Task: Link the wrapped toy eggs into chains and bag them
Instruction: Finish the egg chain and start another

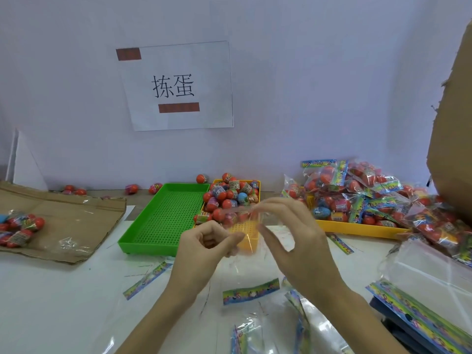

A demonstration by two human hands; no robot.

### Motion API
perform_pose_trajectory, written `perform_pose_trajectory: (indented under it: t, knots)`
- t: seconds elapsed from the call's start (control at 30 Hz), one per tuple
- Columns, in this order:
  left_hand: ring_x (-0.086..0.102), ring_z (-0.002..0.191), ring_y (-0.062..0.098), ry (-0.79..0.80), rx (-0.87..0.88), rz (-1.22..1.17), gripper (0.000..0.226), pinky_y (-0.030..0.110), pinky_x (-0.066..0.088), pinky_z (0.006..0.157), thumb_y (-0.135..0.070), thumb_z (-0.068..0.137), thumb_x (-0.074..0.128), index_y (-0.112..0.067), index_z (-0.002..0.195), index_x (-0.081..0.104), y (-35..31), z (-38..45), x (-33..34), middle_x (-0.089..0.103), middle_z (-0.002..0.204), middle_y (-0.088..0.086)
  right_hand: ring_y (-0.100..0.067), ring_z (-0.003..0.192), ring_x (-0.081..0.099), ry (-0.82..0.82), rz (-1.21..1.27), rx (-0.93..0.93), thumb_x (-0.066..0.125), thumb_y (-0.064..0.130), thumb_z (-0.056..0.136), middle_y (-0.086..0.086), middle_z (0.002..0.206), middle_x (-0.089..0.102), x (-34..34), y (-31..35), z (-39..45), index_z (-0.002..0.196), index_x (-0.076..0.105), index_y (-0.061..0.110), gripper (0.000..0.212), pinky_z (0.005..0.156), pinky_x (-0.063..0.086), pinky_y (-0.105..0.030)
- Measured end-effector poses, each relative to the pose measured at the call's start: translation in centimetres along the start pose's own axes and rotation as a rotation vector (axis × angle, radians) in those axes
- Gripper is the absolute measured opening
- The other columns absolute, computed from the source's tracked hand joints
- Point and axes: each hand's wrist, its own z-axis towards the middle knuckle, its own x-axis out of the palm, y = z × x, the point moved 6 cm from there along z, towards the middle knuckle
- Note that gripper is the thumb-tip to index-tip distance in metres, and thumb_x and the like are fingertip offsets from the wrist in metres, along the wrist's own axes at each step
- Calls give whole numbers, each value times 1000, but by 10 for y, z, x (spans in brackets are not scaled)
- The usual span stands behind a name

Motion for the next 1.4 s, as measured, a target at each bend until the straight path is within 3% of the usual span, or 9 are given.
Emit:
perform_pose_trajectory:
  t: [0.13,0.3,0.47,0.63,0.83,0.97,1.07,1.27,1.4]
  knots:
    - [69,62,20,70,57,29,30,24,56,66,-29,76,89,-8,70,68,-10,-2,3,71,65,10,-5,128,54,165,58,6,63,33,99,14,134,61,14,4,-4,135,64,24,38,105,49,-31]
    - [56,60,14,69,94,110,32,28,50,60,-35,73,91,-23,68,61,-12,-4,3,59,62,-3,-9,93,61,99,148,130,64,33,97,17,96,61,10,1,-3,131,62,28,35,79,49,-16]
    - [46,62,10,-5,513,493,35,28,42,57,-26,90,85,-22,75,53,-29,-11,5,48,68,-10,-21,72,71,66,533,453,57,57,97,-3,80,70,11,-3,-5,114,64,33,31,66,58,-33]
    - [40,75,18,-1,876,861,23,30,37,67,-19,95,72,-11,79,58,-38,-22,22,44,84,-5,-18,76,73,95,611,647,66,9,98,-3,81,75,19,-13,-13,119,61,25,27,66,61,-30]
    - [35,146,11,108,447,678,40,30,21,116,-69,85,71,-38,106,57,-25,-16,16,39,153,-15,-13,79,70,157,405,496,63,5,99,8,85,72,8,-19,-6,115,60,34,33,69,59,-29]
    - [67,107,14,134,187,373,53,29,49,96,-40,82,87,-34,122,52,-18,-5,6,72,107,-15,-14,81,69,213,378,414,64,6,99,9,85,72,6,-16,-1,112,60,36,34,69,56,-26]
    - [72,84,15,127,138,261,47,21,54,78,-21,79,91,-30,116,62,-17,-2,3,74,83,-4,-13,82,70,184,353,397,65,6,98,10,84,72,5,-16,-2,111,59,36,33,70,56,-24]
    - [53,64,14,98,46,186,60,29,46,61,-36,66,94,-29,119,68,-12,1,1,61,71,-8,-11,82,68,116,237,331,64,7,99,11,82,69,4,-14,-3,115,53,31,32,73,55,-26]
    - [47,62,11,159,-63,106,32,18,40,56,-41,68,91,-26,93,79,-5,3,-2,53,65,-8,-12,80,66,95,189,273,62,6,99,11,81,66,0,-14,-2,109,50,29,28,71,53,-30]
